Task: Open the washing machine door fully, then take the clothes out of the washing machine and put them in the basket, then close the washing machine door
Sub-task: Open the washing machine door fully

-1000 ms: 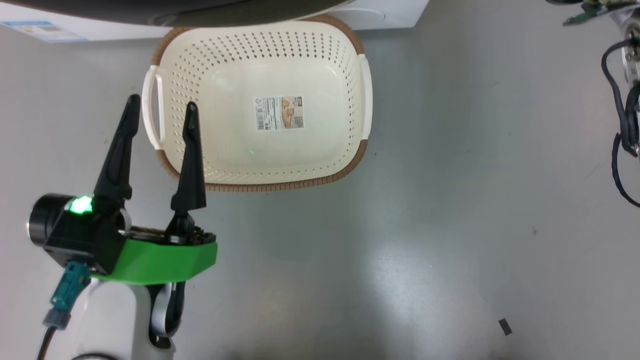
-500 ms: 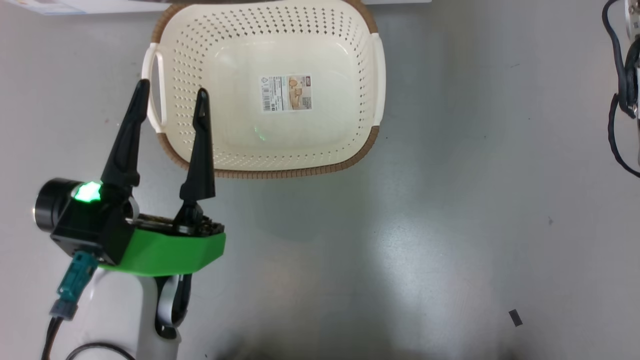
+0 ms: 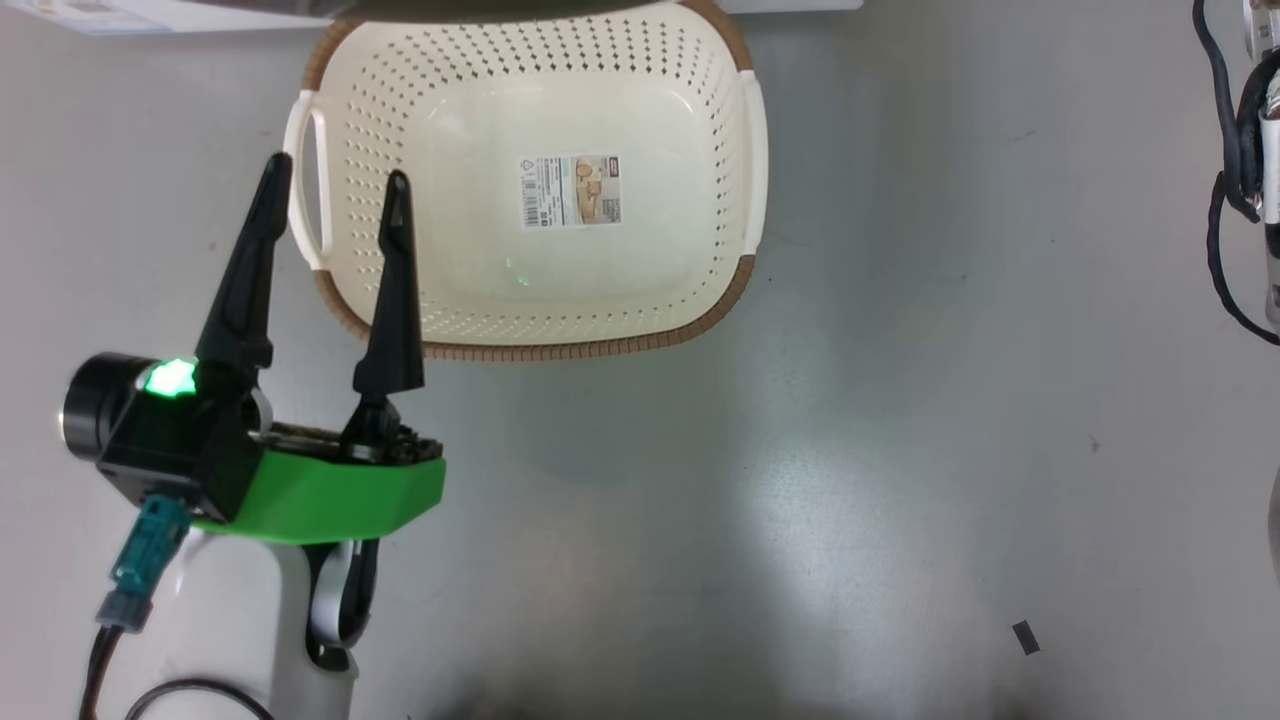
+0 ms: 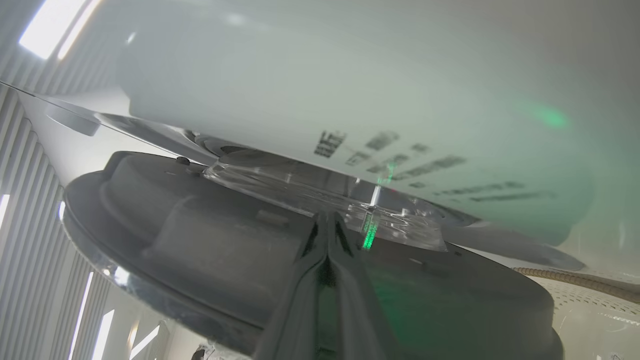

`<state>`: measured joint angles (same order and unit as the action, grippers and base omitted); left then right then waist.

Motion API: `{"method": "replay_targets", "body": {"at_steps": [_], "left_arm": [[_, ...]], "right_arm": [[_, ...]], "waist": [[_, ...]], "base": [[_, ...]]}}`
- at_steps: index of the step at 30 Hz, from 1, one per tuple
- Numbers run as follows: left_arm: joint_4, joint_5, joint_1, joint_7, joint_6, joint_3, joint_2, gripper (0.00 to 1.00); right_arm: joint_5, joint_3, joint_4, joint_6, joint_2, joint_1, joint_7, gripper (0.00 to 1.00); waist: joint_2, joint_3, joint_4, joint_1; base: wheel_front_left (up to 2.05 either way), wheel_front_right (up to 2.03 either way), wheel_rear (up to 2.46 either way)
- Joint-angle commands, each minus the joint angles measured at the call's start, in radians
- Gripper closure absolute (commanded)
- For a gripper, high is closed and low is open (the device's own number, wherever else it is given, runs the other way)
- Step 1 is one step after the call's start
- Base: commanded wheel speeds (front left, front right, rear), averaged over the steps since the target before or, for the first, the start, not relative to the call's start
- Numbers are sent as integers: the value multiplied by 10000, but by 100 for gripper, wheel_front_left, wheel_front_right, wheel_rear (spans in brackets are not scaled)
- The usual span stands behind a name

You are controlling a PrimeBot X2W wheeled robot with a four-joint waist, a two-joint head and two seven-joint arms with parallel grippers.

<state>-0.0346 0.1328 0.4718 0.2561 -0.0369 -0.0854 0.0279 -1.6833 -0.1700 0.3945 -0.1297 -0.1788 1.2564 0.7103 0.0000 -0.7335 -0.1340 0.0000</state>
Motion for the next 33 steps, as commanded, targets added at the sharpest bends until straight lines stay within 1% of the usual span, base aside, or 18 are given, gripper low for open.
{"method": "replay_targets", "body": {"at_steps": [1,8,20,33], "left_arm": [[250,-100,-182,57,-19,345,223,0],[228,-78,-270,57,-5,355,223,0],[160,104,-659,57,56,493,223,0],[265,263,-973,57,47,694,223,0]], "right_arm": [[85,-39,-356,-10,263,-164,141,100],[402,-350,-386,-10,245,-628,725,100],[700,-615,-164,-10,285,-1342,1199,100],[1247,-1112,3,-10,385,-2060,1164,100]], "waist": [[0,93,79,0],[0,454,174,0],[0,1217,94,0],[0,1805,109,0]], "base": [[0,0,0],[0,0,0],[0,0,0],[0,0,0]]}}
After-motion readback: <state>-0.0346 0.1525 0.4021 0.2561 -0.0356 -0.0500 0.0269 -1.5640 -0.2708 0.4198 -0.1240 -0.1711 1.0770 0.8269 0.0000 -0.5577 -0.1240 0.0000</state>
